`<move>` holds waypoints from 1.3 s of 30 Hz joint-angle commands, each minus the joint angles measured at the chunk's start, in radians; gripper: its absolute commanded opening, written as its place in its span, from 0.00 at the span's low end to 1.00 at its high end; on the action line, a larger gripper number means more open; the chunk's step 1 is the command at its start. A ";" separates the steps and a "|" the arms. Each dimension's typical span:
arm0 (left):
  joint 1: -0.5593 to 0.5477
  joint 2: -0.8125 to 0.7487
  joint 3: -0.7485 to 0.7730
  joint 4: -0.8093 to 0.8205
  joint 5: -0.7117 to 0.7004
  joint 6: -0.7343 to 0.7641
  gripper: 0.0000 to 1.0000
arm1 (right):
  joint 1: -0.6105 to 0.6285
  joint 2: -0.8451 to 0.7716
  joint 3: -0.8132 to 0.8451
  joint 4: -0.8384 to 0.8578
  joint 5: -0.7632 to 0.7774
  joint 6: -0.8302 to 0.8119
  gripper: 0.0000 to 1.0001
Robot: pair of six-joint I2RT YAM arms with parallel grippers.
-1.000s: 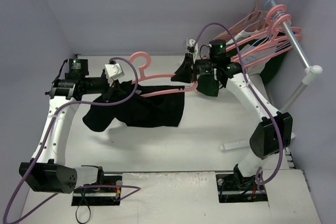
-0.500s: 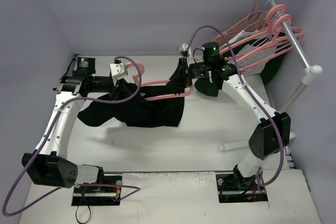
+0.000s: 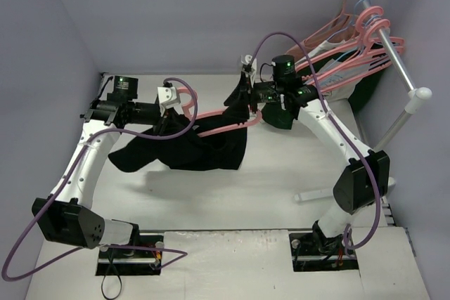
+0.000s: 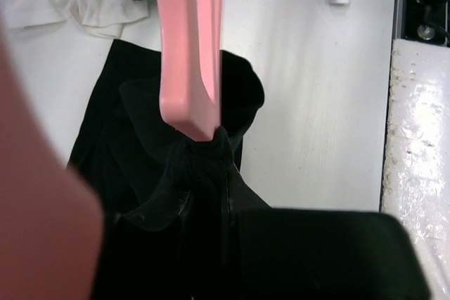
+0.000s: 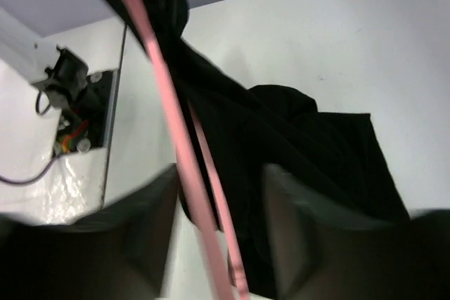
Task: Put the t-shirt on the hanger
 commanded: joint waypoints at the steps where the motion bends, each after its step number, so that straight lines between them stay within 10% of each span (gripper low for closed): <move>1: -0.009 -0.047 0.036 -0.015 -0.070 0.008 0.00 | -0.069 -0.047 0.045 0.132 0.126 0.124 0.59; 6: 0.021 -0.061 0.052 0.025 -0.225 -0.084 0.00 | -0.131 -0.142 -0.020 0.132 0.424 0.212 0.79; 13: 0.021 -0.097 0.063 0.086 -0.321 -0.207 0.00 | 0.014 -0.286 -0.206 0.153 0.823 0.396 0.74; 21: 0.014 -0.152 0.038 0.105 -0.384 -0.300 0.00 | 0.272 -0.223 -0.332 0.327 1.026 0.726 0.66; 32: 0.010 -0.214 0.004 0.106 -0.342 -0.326 0.00 | 0.375 -0.048 -0.241 0.394 1.102 0.780 0.63; 35: 0.009 -0.234 -0.008 0.105 -0.347 -0.327 0.00 | 0.375 -0.027 -0.240 0.396 1.117 0.774 0.54; 39: 0.011 -0.250 -0.028 0.103 -0.354 -0.327 0.00 | 0.353 -0.063 -0.291 0.396 1.169 0.755 0.12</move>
